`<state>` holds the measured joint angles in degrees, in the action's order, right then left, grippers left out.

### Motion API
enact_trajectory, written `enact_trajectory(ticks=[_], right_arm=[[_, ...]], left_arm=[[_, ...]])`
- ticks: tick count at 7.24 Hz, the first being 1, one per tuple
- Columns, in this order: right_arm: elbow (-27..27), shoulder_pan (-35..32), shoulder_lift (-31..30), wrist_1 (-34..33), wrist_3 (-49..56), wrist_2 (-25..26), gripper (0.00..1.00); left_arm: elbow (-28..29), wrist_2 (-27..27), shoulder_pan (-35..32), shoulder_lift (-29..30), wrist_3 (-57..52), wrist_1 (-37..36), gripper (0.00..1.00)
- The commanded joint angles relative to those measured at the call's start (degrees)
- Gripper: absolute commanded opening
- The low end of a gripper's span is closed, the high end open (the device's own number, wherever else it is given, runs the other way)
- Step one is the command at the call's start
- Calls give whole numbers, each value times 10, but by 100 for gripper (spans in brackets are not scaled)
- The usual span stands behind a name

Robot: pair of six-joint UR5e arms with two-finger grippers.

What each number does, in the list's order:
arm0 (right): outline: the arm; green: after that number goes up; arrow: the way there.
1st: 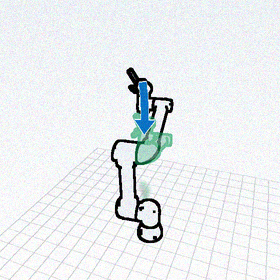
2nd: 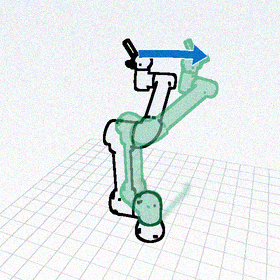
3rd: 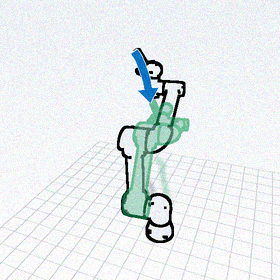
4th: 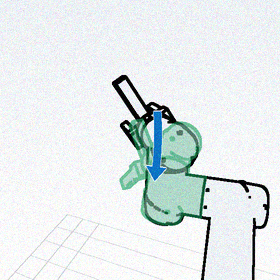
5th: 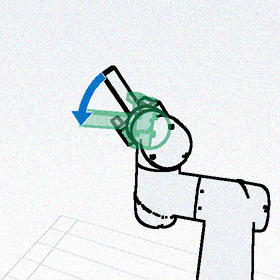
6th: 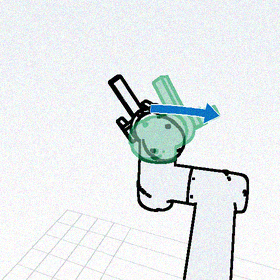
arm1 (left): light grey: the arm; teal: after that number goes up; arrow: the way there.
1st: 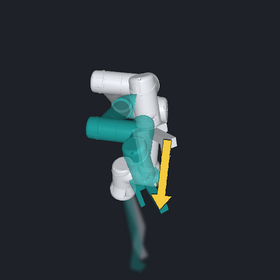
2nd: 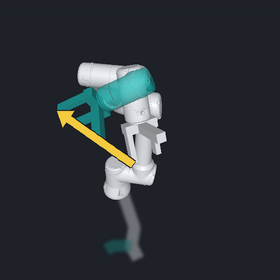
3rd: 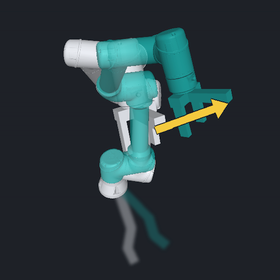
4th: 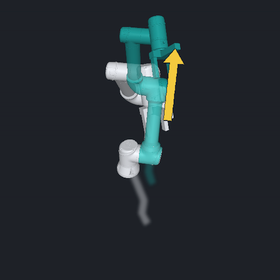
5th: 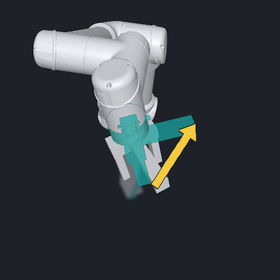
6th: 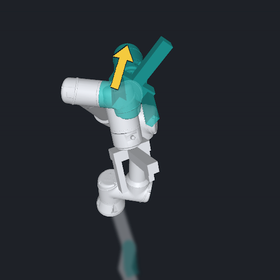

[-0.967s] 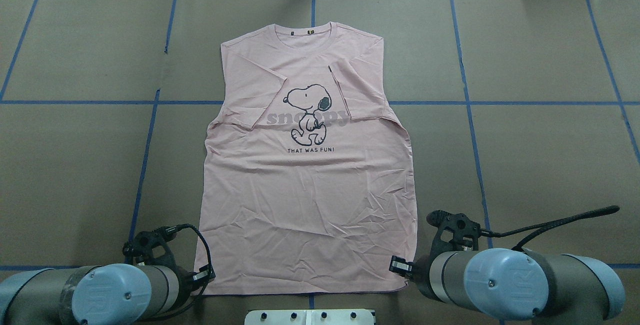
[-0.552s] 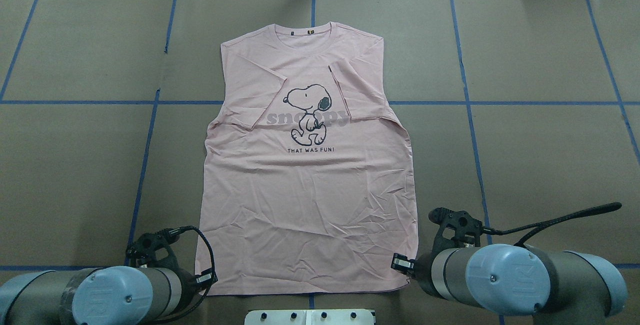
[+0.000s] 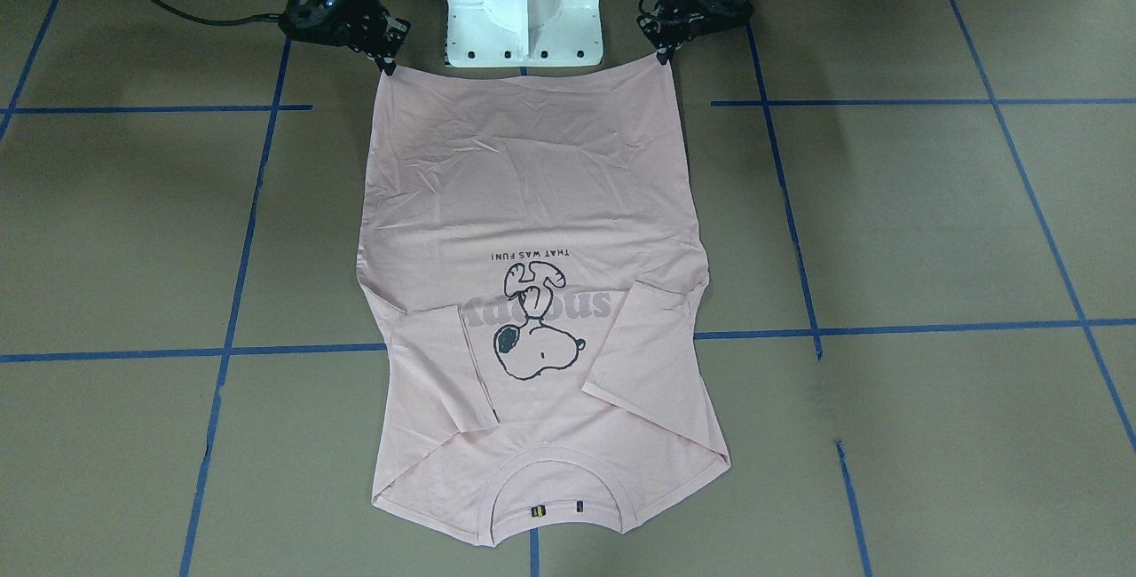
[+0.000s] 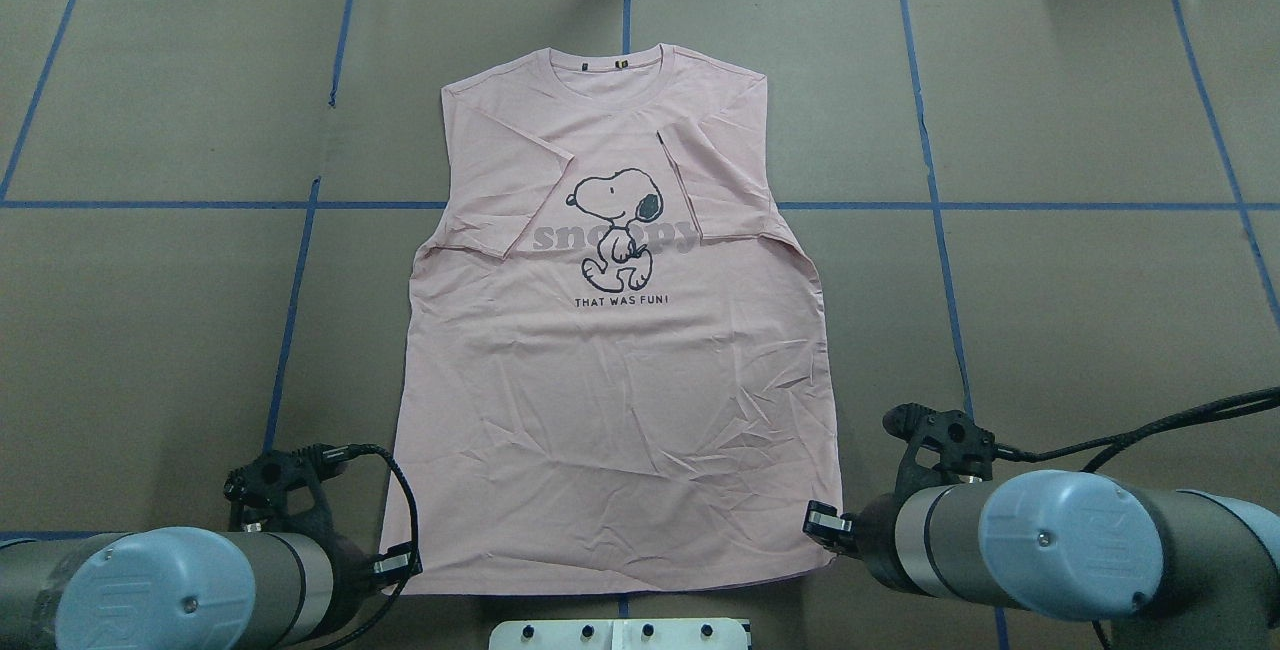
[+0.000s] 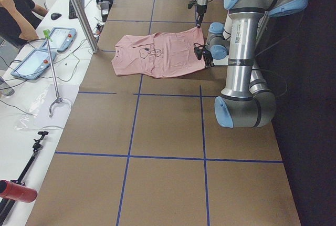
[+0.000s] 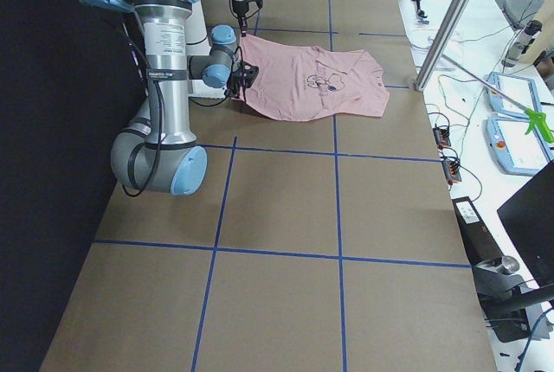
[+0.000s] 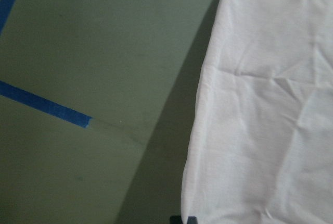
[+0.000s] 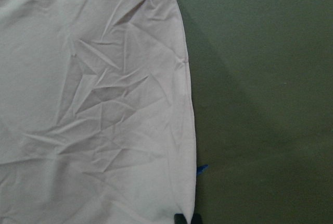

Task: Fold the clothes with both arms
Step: 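Lift the hem with both grippers and fold it toward the collar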

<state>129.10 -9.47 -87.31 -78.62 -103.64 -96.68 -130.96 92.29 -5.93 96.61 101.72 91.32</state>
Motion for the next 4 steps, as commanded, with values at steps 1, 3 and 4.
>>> enact_trajectory(ticks=[1,3,4], right_arm=[[61,20,-48,0,0,-36,0],[134,76,-93,0,-2,-39,0],[151,77,-106,0,-2,-53,0]], left_arm=[[-70,11,2,2,-12,-51,0],[-144,32,33,3,-18,-120,0],[-152,33,36,3,-18,-127,0]])
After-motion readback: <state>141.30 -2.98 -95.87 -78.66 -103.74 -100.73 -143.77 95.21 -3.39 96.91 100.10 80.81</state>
